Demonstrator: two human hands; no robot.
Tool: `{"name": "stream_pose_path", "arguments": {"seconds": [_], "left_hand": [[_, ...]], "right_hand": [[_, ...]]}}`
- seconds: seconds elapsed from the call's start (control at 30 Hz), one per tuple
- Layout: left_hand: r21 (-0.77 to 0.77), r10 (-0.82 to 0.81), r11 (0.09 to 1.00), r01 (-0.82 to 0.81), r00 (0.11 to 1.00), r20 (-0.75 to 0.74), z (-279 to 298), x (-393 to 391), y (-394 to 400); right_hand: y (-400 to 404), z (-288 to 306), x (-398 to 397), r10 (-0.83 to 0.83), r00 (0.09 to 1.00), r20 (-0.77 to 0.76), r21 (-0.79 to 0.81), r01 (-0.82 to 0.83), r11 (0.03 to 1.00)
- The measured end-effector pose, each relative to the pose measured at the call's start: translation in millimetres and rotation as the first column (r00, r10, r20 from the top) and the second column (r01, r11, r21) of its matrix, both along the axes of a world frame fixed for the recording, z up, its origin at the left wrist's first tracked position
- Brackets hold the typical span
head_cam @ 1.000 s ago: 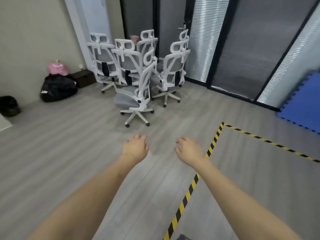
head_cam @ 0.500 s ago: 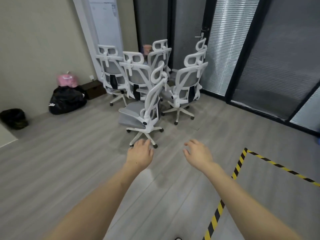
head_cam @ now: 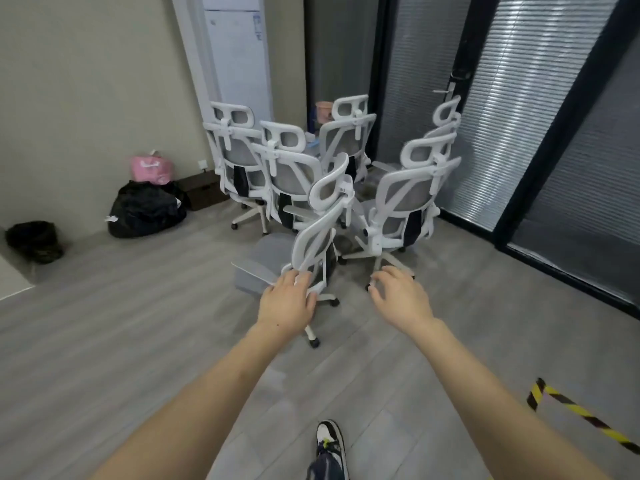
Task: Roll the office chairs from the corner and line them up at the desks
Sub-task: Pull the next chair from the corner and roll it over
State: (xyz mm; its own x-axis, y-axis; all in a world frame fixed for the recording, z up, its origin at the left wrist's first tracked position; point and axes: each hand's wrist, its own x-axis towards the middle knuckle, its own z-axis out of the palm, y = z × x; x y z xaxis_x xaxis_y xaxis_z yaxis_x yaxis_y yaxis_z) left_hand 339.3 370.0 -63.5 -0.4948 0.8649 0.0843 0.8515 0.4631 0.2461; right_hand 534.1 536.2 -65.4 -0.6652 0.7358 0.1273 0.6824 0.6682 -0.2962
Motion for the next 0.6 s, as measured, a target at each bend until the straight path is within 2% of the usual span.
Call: {"name": "stream_pose_path", "arguments": {"seconds": [0.33,0.6], "left_hand": [[0.012,0.077,0.997,-0.077,0.997,0.002,22,-134,214],[-0.061,0.182,0.982,-0.180,0.983,0.018,10,-175,323]], "right_hand": [[226,37,-144,0.098,0.995,-0.007,0.092,-0.097,0.991],[354,4,-220,0.205,0.978,0.028,0.023,-0.205,0.978]]}}
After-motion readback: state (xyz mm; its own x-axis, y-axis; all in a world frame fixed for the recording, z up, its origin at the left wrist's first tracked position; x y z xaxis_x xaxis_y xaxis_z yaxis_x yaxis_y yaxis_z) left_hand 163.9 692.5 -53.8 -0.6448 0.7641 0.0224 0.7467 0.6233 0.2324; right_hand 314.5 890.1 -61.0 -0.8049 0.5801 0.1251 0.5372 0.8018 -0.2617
